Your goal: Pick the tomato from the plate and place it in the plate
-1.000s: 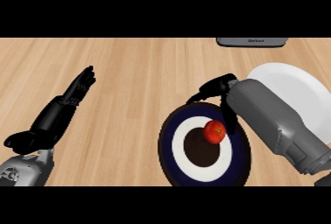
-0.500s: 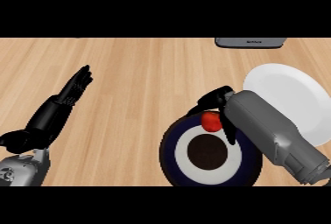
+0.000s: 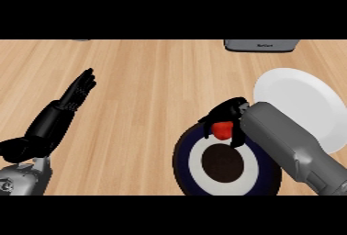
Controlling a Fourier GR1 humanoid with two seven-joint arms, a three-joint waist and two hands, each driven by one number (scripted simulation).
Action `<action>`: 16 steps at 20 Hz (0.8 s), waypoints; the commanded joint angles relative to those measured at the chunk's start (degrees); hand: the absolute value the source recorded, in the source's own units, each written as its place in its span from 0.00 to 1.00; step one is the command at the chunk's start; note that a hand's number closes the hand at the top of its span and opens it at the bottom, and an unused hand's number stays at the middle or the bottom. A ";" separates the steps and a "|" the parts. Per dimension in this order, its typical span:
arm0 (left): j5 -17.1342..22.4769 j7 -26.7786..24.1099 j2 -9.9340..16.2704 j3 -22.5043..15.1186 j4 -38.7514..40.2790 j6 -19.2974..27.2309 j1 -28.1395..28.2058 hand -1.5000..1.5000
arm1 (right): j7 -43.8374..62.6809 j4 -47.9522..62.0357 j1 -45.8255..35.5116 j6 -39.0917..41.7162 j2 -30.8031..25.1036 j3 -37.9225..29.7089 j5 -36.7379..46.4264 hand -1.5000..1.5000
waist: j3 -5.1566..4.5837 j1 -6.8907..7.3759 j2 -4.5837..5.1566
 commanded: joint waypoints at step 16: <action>-1.77 0.34 -0.61 0.87 0.06 1.05 -0.28 0.50 | 27.01 25.77 -2.94 -12.93 -19.15 -16.70 -2.07 1.00 | -0.76 -3.61 2.96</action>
